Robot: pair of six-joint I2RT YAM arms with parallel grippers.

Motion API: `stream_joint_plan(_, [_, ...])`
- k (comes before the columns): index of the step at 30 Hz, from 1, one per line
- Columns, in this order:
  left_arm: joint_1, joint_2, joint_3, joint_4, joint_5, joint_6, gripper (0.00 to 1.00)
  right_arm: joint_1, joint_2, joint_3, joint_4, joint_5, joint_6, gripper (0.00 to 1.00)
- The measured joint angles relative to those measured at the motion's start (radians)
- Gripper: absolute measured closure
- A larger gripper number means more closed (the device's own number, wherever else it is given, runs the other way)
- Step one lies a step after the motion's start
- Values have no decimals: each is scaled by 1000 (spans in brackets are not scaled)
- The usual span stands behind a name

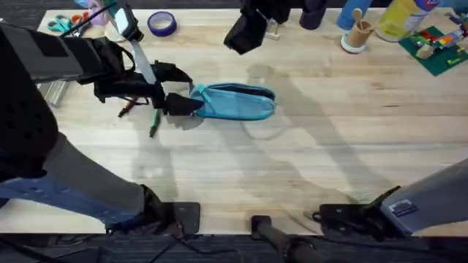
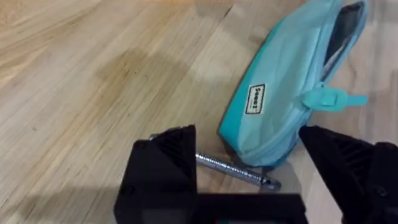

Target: Unzip the bag, pick up the pens from the table one at a time and place them inside, then zip the bag closed.

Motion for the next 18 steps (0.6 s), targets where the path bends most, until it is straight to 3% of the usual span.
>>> stream_joint_plan(8, [0, 0, 2, -18, -13, -39, 8, -11, -64, 0, -1, 2, 0, 5])
stream_joint_plan(12, [0, 0, 29, -110, -28, -58, 6, -15, -107, 0, -1, 1, 0, 6])
stream_joint_plan(18, [0, -61, 111, -277, -118, -71, 6, -35, -128, 0, -1, 1, 2, 5])
